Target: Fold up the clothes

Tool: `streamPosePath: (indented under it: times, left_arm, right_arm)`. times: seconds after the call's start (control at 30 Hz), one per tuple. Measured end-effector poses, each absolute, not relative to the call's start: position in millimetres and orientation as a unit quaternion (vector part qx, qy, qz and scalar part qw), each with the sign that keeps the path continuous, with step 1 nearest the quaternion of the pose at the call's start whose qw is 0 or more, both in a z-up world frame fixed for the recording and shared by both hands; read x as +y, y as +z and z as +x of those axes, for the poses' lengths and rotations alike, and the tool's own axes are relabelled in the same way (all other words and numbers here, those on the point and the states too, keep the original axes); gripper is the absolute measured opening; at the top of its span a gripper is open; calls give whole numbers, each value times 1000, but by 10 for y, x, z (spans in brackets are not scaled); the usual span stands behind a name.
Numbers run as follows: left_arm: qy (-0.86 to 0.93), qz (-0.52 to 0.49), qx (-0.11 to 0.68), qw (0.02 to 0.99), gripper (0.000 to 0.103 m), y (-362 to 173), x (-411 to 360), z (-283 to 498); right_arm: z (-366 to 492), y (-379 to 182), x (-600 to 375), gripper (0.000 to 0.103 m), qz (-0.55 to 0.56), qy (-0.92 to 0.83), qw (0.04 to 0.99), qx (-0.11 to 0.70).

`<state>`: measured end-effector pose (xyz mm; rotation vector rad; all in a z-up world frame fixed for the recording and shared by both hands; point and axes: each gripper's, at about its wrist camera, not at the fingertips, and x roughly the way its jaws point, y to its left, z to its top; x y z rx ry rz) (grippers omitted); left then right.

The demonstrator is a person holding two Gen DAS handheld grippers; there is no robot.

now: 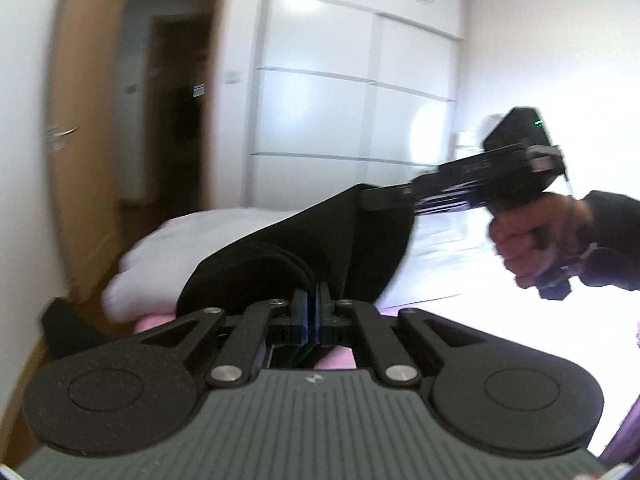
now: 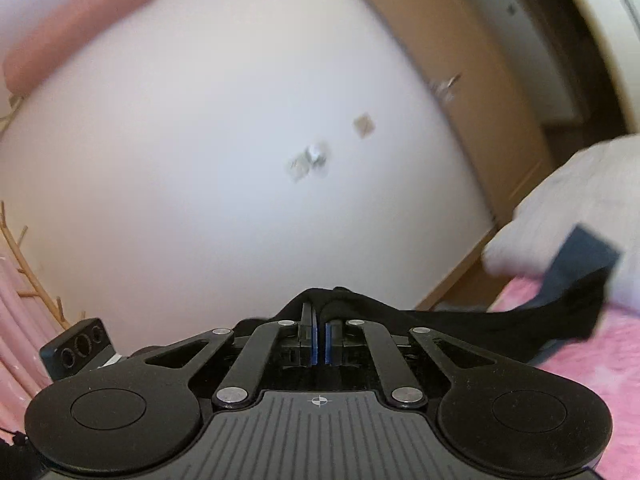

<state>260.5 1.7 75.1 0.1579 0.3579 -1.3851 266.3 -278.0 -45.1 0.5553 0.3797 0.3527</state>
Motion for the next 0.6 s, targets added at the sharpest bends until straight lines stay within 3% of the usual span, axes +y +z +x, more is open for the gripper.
streamPosePath:
  times: [0.17, 0.43, 0.6]
  left_arm:
    - [-694, 85, 191, 689, 0, 579, -529, 1234]
    - [-766, 77, 332, 544, 1, -319, -1482, -571]
    - [-736, 147, 405, 522, 19, -909, -1656, -932]
  right_arm:
    - [1214, -408, -3340, 2, 279, 109, 937, 183]
    - [-1129, -994, -4102, 2, 312, -62, 916, 246]
    - [-1995, -1731, -4400, 3, 321, -214, 855, 346]
